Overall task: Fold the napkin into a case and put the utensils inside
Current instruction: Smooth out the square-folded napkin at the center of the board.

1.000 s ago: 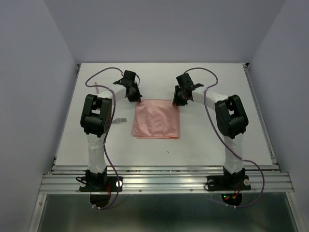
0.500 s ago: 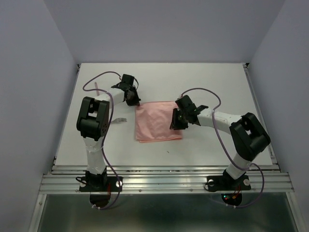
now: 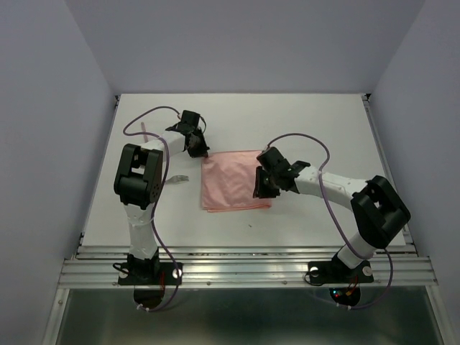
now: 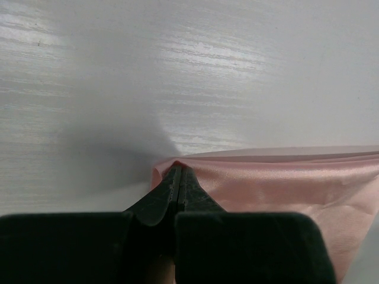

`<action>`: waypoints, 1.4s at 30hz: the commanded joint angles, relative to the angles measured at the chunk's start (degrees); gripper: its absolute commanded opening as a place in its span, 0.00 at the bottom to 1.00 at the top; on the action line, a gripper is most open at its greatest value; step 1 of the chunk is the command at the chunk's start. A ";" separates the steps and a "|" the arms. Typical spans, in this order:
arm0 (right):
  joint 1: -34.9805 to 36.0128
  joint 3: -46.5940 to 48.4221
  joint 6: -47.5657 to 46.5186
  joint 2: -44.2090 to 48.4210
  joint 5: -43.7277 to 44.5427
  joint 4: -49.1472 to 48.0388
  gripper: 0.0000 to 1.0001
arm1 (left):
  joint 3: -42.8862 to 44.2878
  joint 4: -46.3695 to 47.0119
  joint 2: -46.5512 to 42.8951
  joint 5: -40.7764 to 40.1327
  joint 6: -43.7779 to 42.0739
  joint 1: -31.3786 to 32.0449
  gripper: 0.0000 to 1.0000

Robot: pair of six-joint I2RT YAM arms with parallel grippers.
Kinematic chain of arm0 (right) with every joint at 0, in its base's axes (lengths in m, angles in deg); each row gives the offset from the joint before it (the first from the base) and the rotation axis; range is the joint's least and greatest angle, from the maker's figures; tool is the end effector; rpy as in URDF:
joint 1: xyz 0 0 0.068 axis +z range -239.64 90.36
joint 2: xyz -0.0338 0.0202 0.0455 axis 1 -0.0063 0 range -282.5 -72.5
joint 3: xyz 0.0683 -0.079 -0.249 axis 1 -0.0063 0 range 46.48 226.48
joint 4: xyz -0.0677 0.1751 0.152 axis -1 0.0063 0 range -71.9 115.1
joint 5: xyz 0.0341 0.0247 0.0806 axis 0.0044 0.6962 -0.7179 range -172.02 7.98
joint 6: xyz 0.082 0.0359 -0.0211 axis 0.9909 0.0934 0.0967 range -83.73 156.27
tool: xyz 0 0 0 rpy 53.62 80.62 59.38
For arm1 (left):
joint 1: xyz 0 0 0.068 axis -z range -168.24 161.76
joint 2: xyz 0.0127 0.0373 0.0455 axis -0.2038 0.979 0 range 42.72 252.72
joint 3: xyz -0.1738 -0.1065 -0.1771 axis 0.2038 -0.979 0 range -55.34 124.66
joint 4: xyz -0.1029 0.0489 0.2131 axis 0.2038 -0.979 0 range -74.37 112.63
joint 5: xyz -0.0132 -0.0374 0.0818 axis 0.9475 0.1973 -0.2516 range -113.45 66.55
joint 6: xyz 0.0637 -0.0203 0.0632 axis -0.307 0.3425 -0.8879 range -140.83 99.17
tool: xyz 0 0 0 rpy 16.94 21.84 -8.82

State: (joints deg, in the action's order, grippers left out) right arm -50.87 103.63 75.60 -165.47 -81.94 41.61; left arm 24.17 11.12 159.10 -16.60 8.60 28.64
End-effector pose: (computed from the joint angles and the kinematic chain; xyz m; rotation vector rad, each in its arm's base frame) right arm 0.2573 0.2065 0.1573 0.0137 2.6874 0.4631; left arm 0.4323 -0.1414 0.1445 -0.2143 2.4631 -0.5054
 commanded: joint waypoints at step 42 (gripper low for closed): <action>-8.89 29.51 -7.07 -17.42 15.92 2.77 0.26 | -1.99 -3.35 -2.47 -0.70 -1.22 0.17 0.01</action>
State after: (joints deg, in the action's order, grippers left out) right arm -60.67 130.51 69.89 -188.29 -67.91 44.82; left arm 23.38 11.16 158.51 -16.62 8.57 28.64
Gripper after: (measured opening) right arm 0.258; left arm 0.065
